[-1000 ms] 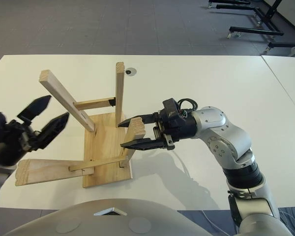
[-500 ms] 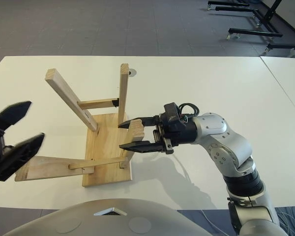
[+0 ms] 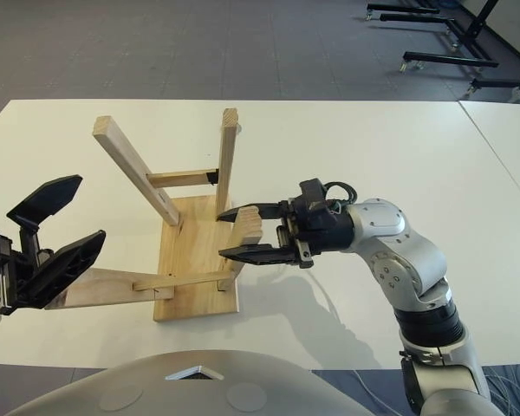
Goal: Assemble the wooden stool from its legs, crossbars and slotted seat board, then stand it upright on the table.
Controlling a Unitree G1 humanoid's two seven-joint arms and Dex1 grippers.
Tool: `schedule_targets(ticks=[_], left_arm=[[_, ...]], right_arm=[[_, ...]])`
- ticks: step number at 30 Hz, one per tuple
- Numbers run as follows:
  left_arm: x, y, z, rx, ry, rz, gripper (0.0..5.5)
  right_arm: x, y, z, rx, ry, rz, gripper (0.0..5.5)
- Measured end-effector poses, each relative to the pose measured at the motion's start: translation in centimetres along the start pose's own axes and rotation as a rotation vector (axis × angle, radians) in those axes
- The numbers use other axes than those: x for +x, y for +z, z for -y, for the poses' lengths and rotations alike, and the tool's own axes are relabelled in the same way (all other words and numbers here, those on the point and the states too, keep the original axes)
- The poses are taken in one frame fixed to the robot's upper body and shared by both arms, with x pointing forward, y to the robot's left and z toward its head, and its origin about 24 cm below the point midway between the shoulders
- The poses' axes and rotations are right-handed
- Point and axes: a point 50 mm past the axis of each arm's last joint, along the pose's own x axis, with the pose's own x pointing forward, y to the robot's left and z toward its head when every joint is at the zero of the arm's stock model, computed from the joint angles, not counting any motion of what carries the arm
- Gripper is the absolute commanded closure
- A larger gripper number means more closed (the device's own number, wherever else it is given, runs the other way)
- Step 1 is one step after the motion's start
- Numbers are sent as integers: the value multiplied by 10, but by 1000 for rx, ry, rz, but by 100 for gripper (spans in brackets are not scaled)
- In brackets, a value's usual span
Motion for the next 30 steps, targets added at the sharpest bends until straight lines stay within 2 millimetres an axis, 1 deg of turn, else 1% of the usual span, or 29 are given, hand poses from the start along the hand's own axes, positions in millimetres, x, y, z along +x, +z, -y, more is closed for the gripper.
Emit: schedule_targets(ticks=[3,8,11,17,22,27,30], left_arm=[[0,0,1,10,21,-5,10],[2,-1,4,16,39,-7,10],[2,-2,5,13,42,-8,10],[-1,2,5,25,43,-36,10],[-3,8,-2,0,15,-122,10],[-4,15,-11,-35,-43,-216,10],[-3,17,-13,-48,-60,-237,10]], right_arm=[[-13,-4,-2,0,-27,15,346],[-17,-3,-7,-35,-2,2,346],[-12,-2,-13,-68,26,-16,346],[-3,0,-26,-91,28,-48,346],[4,1,-39,-94,-9,-42,346],[10,-4,-54,-79,-61,-16,346],[12,-5,-58,-80,-81,-5,346]])
